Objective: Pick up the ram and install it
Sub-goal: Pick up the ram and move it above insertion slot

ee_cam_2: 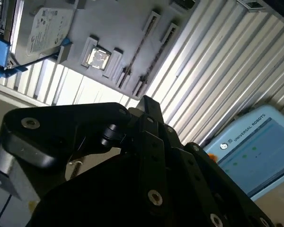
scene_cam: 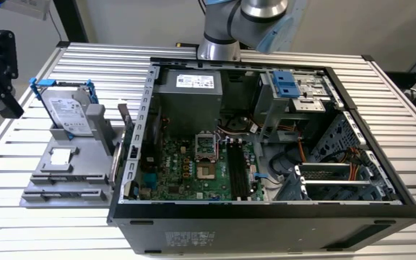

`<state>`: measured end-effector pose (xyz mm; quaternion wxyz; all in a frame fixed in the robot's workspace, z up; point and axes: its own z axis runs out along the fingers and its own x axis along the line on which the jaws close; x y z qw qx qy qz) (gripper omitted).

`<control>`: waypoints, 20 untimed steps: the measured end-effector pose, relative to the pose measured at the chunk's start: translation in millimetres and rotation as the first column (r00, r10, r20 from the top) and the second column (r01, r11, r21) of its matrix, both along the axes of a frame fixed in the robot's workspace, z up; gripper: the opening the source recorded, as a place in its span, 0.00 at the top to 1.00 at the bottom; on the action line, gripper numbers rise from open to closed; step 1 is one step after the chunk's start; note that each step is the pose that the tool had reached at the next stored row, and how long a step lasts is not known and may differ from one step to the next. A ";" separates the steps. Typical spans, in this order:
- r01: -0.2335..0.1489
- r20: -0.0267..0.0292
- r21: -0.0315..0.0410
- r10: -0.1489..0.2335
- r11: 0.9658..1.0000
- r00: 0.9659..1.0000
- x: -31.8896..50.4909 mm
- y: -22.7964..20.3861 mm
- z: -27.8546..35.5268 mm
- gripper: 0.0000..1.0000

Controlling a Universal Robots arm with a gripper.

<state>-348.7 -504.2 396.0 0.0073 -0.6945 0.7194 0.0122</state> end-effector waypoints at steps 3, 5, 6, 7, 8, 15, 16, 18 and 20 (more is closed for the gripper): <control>-0.055 0.000 0.000 0.055 0.999 0.999 0.0 0.0 -0.1 1.00; -0.091 0.000 0.000 0.091 0.996 0.996 0.0 0.0 -0.1 1.00; -0.109 0.000 0.000 0.109 0.994 0.994 0.0 0.0 -0.1 1.00; -0.127 0.000 0.000 0.127 0.992 0.992 0.0 0.0 -0.1 1.00; -0.141 0.000 0.000 0.141 0.990 0.990 0.0 0.0 -0.1 1.00; -0.149 0.000 0.000 0.149 0.989 0.989 0.0 0.0 -0.1 1.00; -0.149 0.000 0.000 0.149 0.989 0.989 0.0 0.0 -0.1 0.00; -0.149 0.000 0.000 0.149 0.989 0.989 0.0 0.0 -0.1 0.00; -0.149 0.000 0.000 0.149 0.989 0.989 0.0 0.0 -0.1 0.00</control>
